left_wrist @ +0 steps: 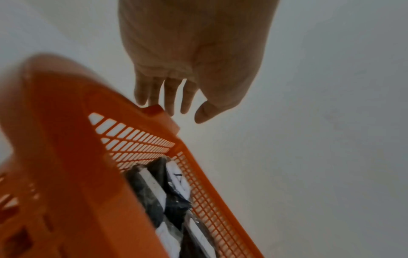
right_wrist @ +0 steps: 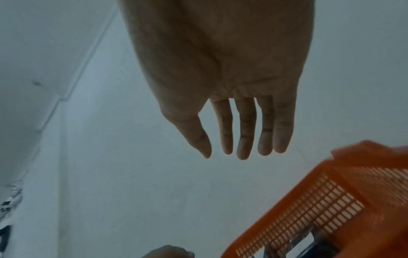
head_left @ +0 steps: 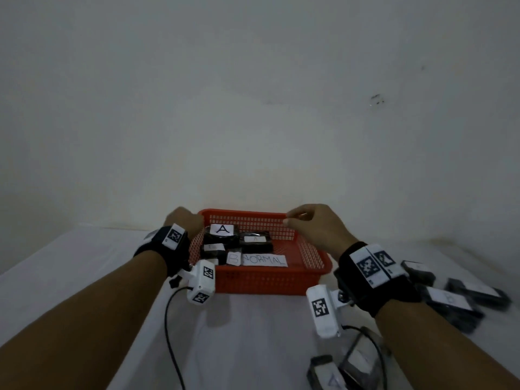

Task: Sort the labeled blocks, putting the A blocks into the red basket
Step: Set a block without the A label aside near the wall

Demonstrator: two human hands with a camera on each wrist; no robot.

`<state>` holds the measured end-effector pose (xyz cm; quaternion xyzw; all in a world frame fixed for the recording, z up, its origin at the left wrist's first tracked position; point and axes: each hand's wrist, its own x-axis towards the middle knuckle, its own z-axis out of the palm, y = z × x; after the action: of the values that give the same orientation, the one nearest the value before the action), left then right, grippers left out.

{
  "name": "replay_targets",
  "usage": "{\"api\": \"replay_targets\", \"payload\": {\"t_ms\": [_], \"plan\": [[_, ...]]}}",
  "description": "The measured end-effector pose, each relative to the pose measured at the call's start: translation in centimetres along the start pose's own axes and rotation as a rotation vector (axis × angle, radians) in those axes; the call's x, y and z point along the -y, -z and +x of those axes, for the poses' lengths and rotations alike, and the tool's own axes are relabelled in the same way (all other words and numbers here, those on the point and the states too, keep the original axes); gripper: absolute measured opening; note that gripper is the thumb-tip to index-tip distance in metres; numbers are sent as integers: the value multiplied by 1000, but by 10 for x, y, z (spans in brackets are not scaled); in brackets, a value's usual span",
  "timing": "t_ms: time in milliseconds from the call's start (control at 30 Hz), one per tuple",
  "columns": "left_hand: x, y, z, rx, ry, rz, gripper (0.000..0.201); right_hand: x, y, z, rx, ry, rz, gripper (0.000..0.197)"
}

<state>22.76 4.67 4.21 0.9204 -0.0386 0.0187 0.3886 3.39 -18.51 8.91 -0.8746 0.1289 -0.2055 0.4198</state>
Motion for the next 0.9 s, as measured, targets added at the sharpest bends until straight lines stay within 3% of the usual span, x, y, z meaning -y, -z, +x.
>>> {"api": "replay_targets", "payload": {"t_ms": [67,167,267,400,567,667,800,900], "plan": [[-14,8,-15,-123,-118,18,39,-3,24,-24,-10,15,5,18],[-45,9,-62,-126,-322,-57,36,-18,54,-57,4,8,30,22],[-73,0,-115,-7,-488,-99,30,-40,79,-83,19,-28,41,29],[-95,-29,-188,226,-594,-75,27,-72,100,-115,80,-74,-51,39],[-102,-80,-254,494,-630,143,49,-110,108,-146,290,-138,-331,67],[-101,-107,-278,555,-611,382,64,-122,108,-154,362,-145,-458,73],[-102,-130,-302,633,-579,499,57,-131,97,-153,470,-113,-593,84],[-103,-141,-308,616,-578,558,53,-133,88,-148,518,-75,-649,86]]}}
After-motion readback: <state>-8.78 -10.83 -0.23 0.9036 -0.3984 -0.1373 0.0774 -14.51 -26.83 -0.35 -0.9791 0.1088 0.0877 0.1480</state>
